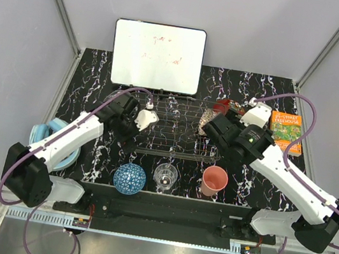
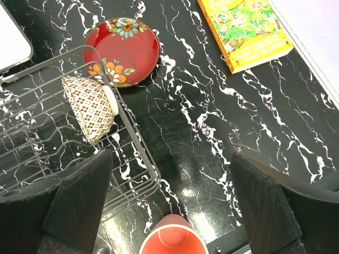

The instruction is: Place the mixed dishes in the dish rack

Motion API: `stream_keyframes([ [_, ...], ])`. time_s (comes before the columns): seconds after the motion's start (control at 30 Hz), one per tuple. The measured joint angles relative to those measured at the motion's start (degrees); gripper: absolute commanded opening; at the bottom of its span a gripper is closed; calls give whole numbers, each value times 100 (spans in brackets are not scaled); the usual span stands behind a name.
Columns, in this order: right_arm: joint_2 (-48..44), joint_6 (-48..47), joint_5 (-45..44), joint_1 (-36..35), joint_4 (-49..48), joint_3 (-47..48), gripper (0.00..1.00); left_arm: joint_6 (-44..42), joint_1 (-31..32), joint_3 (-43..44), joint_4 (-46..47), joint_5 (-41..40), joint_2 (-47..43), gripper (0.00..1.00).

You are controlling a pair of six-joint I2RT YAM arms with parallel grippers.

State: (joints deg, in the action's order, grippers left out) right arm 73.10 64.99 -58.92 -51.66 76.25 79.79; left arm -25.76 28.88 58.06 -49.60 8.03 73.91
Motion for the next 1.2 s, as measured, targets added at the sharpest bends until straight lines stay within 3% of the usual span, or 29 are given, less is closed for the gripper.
stream_keyframes([
  [0.37,-9,44,9,0,7,-125,100,37,212,557,-365,66,-304,99],
  [0.5,-9,46,9,0,7,-210,100,96,1069,623,-807,133,-1075,97],
  [0.67,-9,76,11,0,4,-271,100,127,2387,-37,-1384,234,-1899,93],
  [0.83,-7,111,13,0,9,-313,100,114,2699,-337,-1808,271,-1484,93],
  [1.2,-7,232,9,0,13,-310,100,149,3794,-337,-1513,328,-378,94],
])
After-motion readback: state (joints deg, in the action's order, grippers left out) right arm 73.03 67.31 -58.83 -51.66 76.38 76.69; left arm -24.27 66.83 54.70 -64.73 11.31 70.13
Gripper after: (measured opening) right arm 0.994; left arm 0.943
